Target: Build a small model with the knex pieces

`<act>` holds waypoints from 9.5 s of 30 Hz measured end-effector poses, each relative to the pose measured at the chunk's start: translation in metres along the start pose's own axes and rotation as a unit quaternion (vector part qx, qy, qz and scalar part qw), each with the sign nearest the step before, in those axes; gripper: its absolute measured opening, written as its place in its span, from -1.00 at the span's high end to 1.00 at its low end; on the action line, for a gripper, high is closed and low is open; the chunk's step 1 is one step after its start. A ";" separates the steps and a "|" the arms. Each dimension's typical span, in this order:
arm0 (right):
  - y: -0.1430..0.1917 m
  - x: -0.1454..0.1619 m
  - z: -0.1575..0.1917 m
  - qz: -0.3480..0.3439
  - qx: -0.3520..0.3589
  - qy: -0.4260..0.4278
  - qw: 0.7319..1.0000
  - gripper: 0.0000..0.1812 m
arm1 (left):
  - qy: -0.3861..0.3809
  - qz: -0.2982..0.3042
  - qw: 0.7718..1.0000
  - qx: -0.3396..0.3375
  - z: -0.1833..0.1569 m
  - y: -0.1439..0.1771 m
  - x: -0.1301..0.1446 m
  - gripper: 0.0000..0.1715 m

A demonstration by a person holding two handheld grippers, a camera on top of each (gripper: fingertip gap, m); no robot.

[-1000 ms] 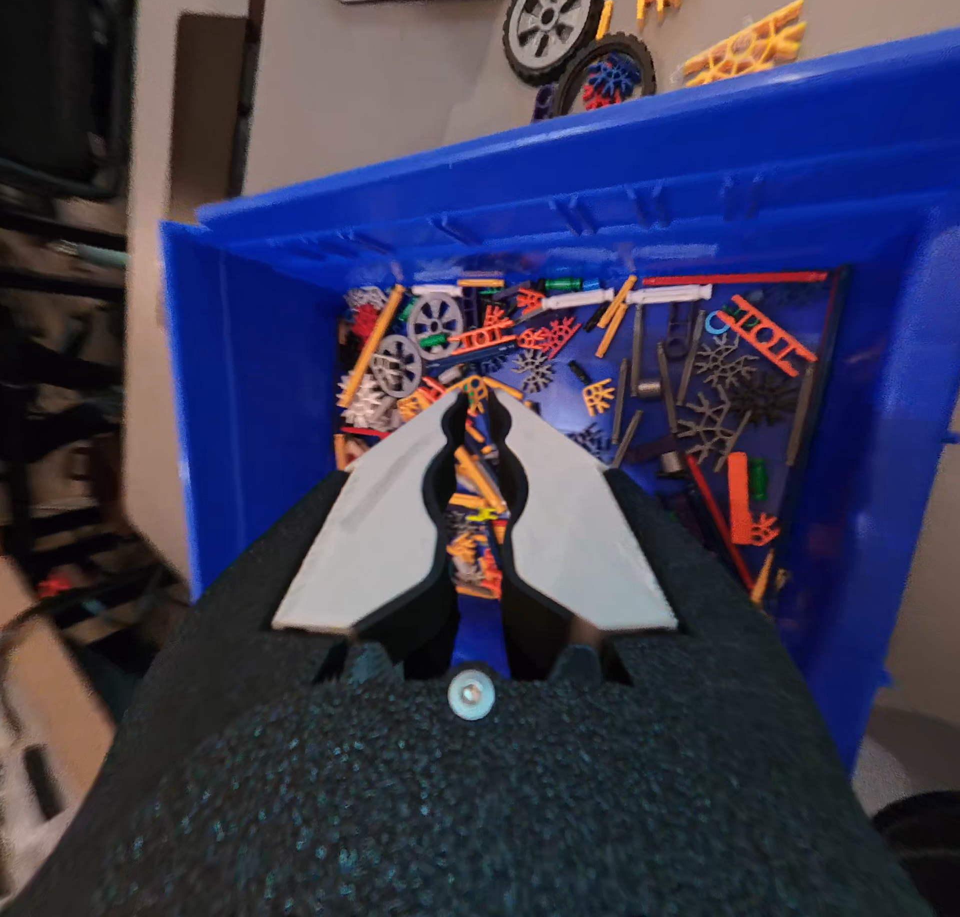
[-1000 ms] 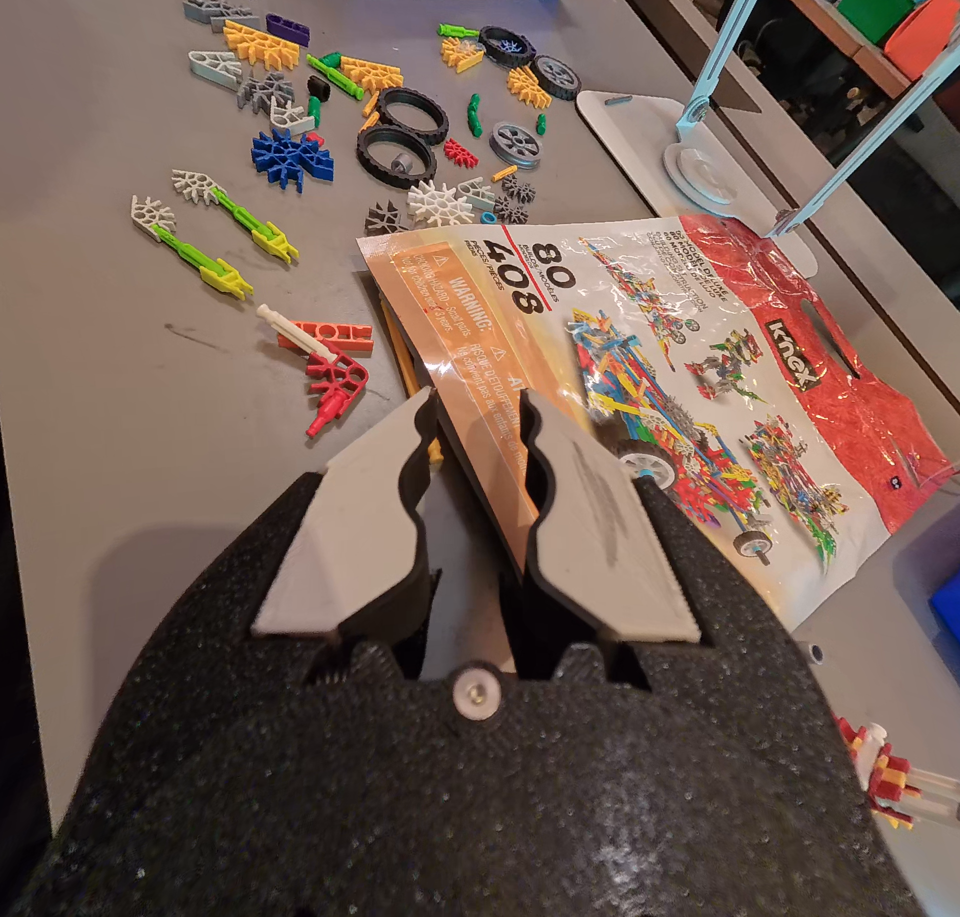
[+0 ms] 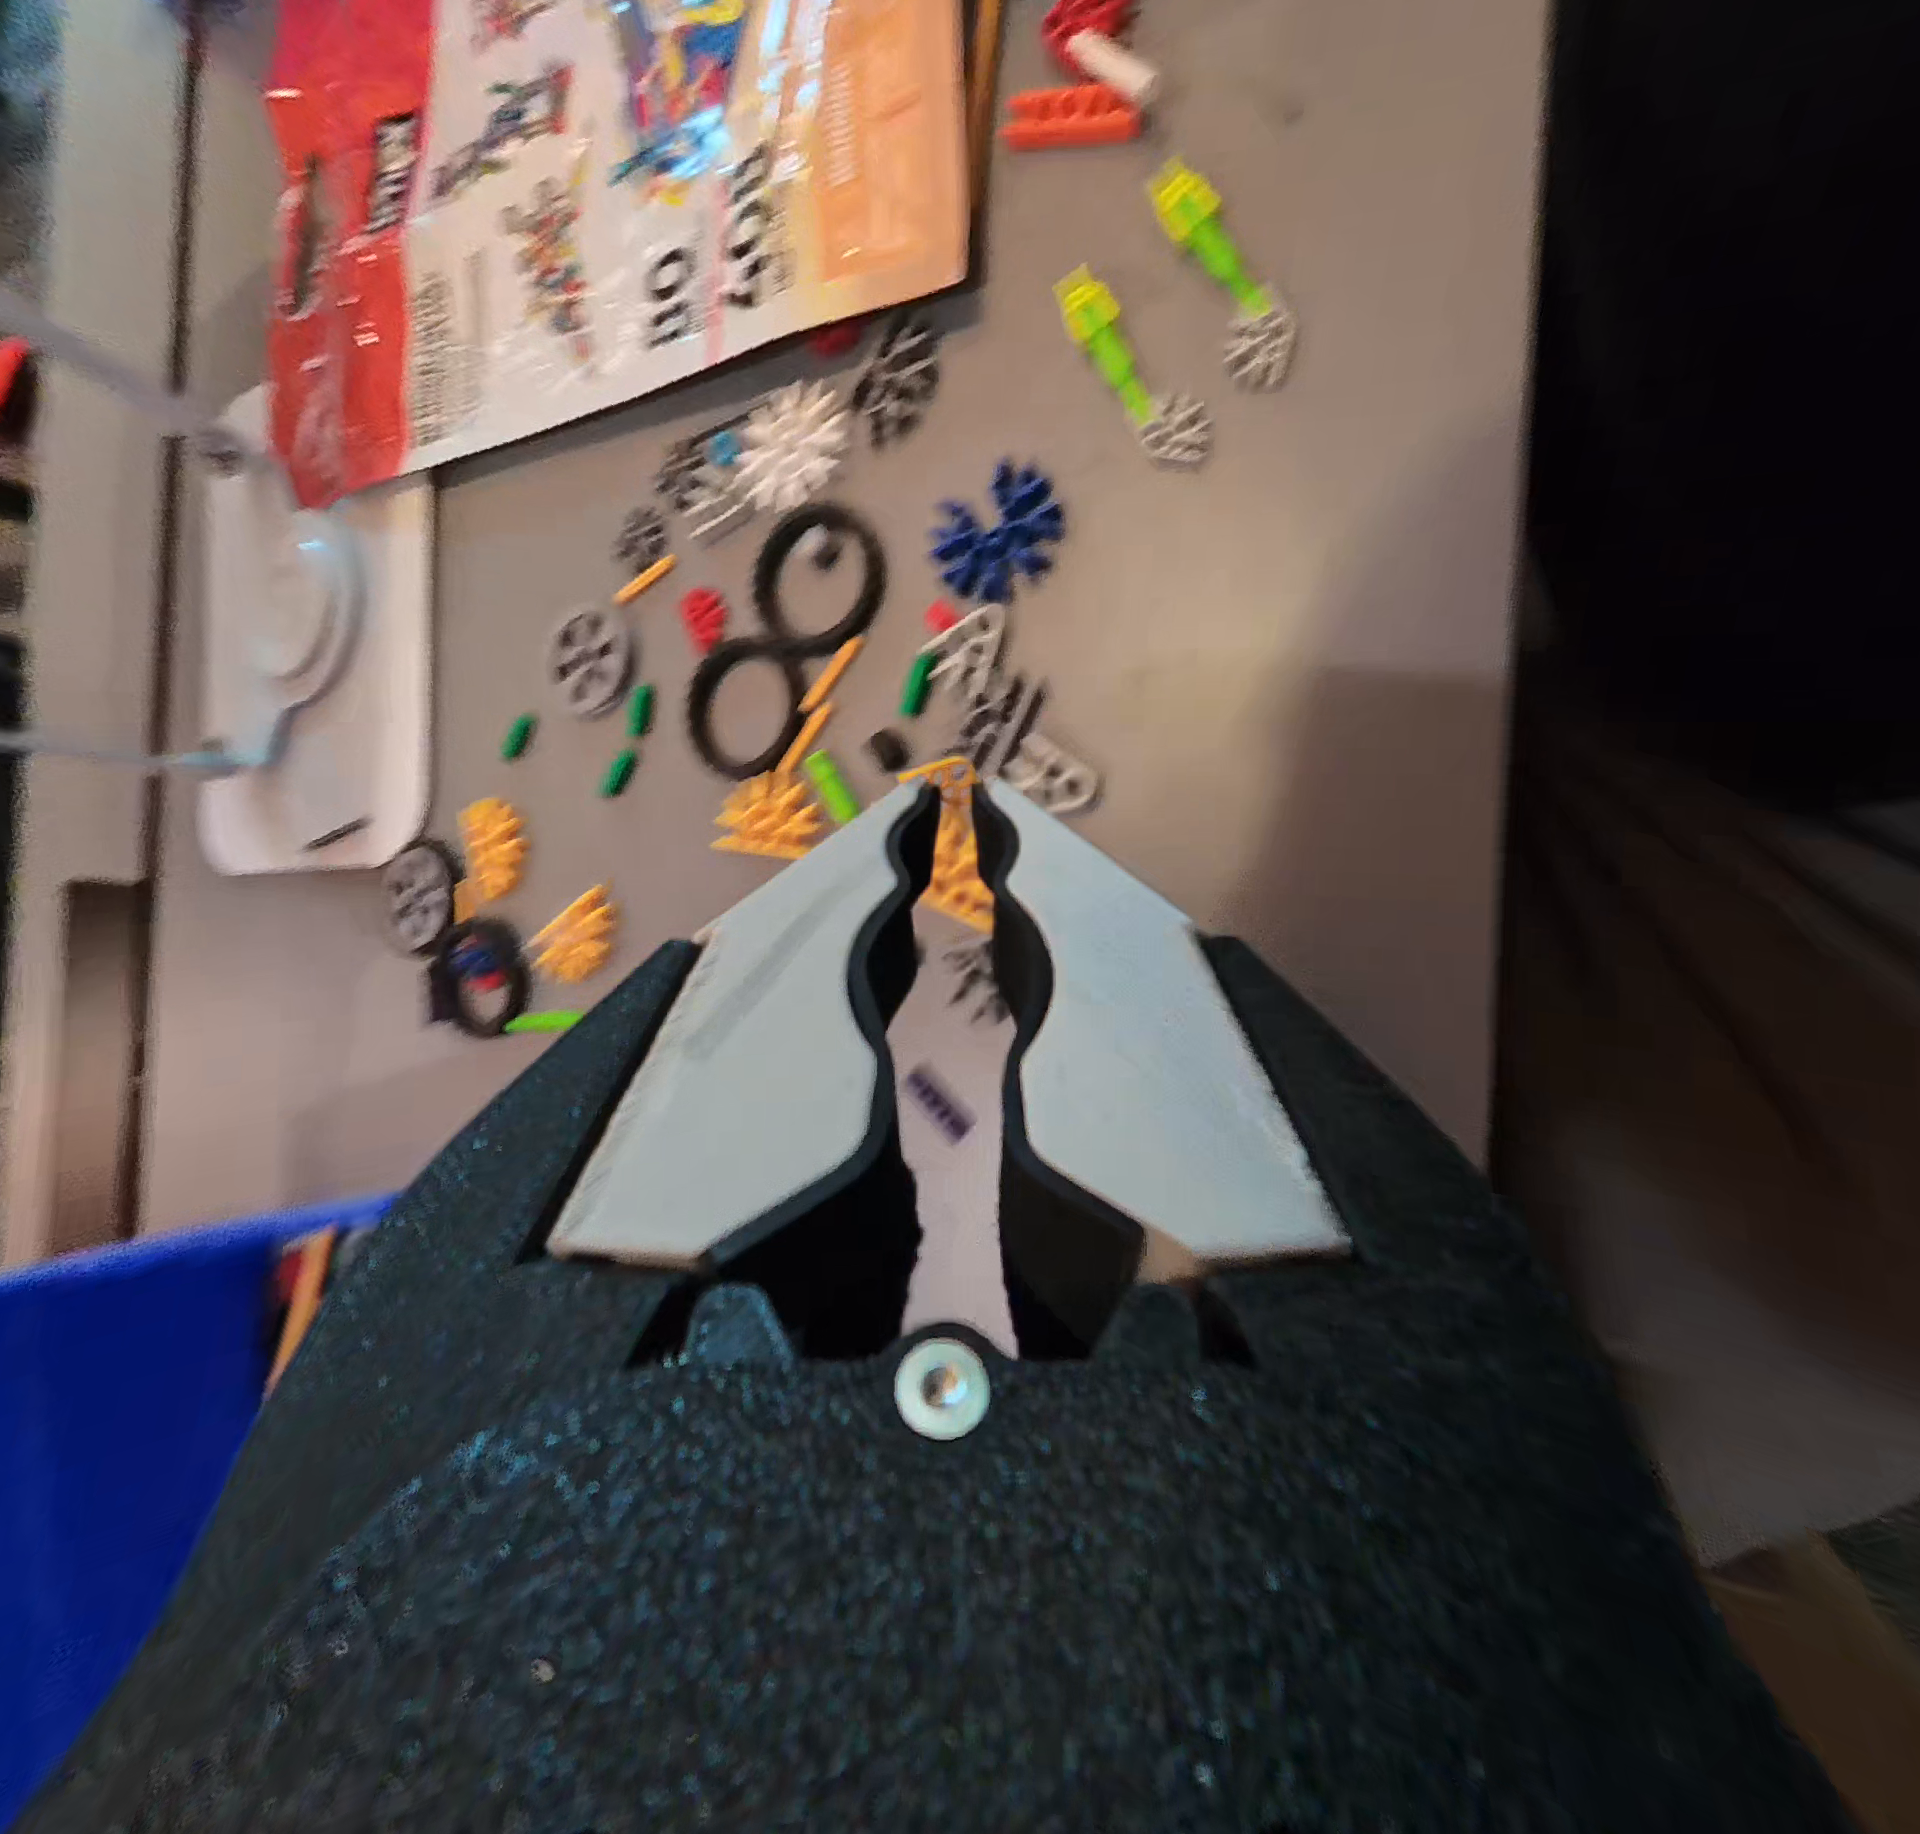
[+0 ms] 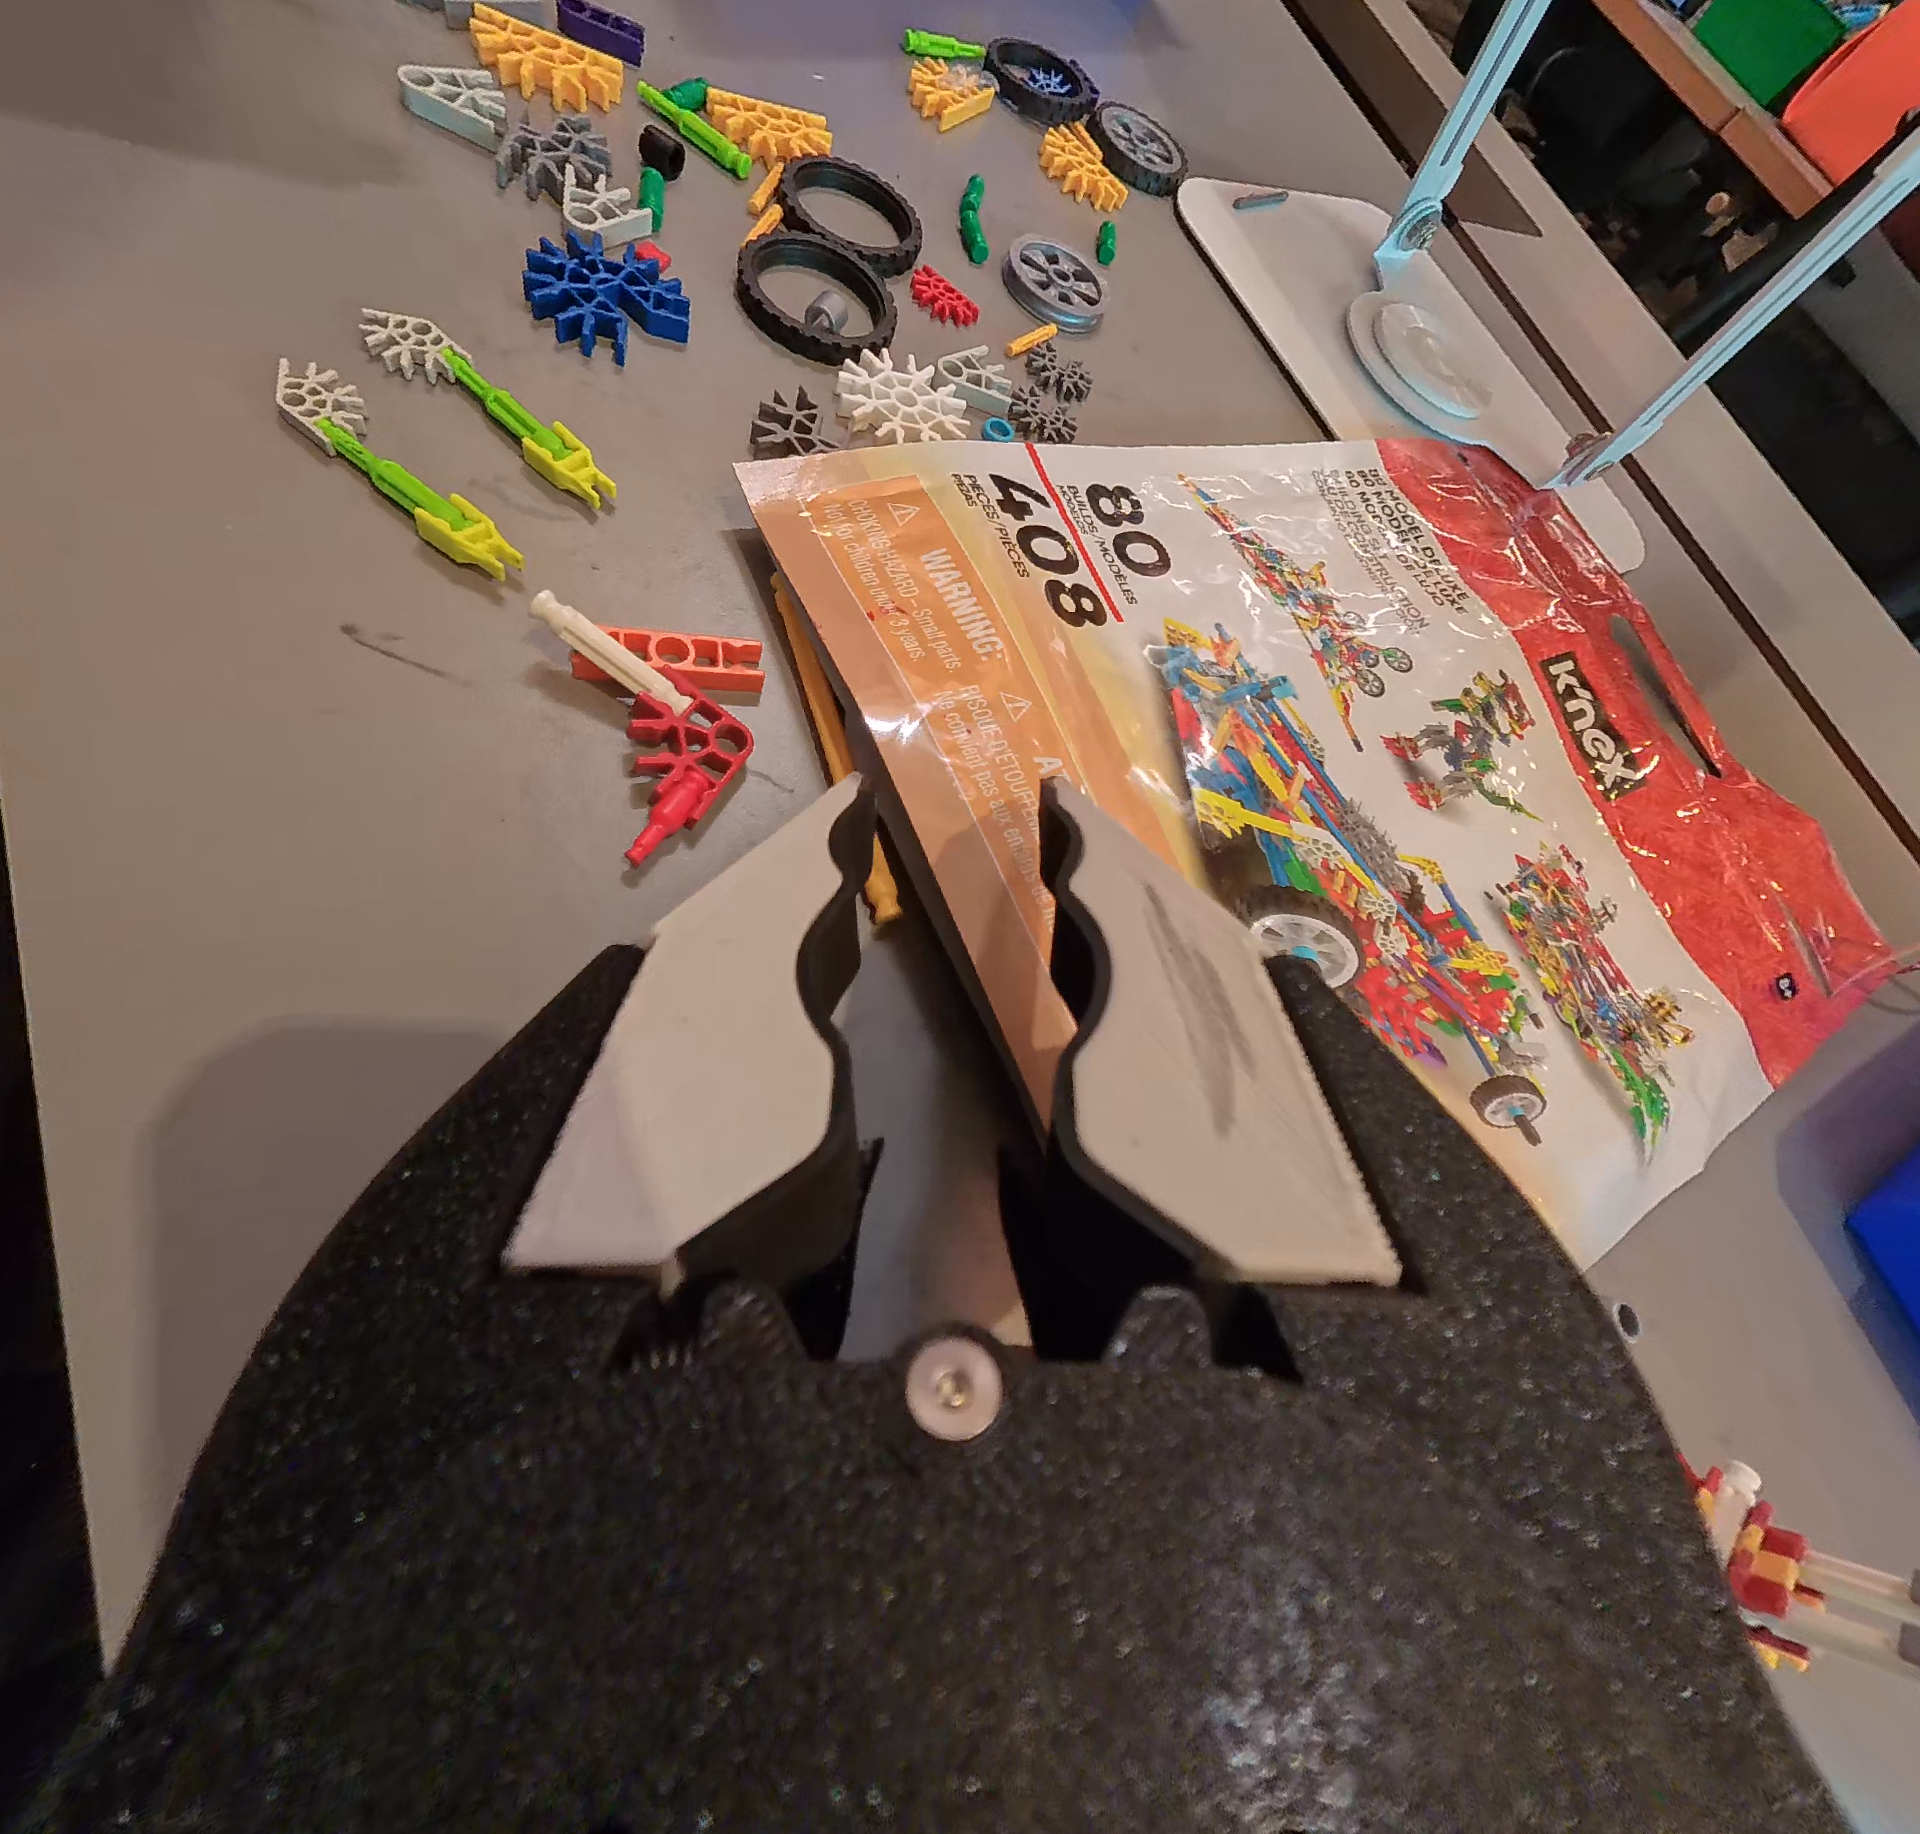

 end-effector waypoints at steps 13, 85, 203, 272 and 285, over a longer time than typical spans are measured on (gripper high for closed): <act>0.002 -0.002 0.000 -0.009 -0.001 -0.002 1.000 0.67 | 0.082 -0.028 0.995 0.038 -0.032 -0.053 0.000 1.00; 0.003 0.000 -0.001 -0.010 -0.007 -0.006 1.000 0.67 | 0.363 0.108 0.921 -0.092 0.169 0.035 0.135 0.99; -0.087 -0.092 0.094 0.056 -0.313 0.171 0.933 1.00 | 0.433 -0.007 0.896 -0.097 -0.064 -0.082 -0.038 0.99; -0.092 -0.090 0.095 0.032 -0.274 0.273 0.922 1.00 | 0.418 -0.008 0.901 -0.118 -0.063 -0.083 -0.039 1.00; -0.042 -0.077 0.065 0.029 -0.287 0.182 0.940 0.99 | 0.385 -0.058 0.917 -0.081 -0.074 -0.077 -0.053 0.94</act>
Point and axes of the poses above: each gripper's, where its closed fingertips meet, y back along the fingers, x out of its underside, z = x × y across the jaws, the point moved 3 cm from there along y, back along the fingers, and after that the axes turned 6 degrees about y, right-handed, at the moved point
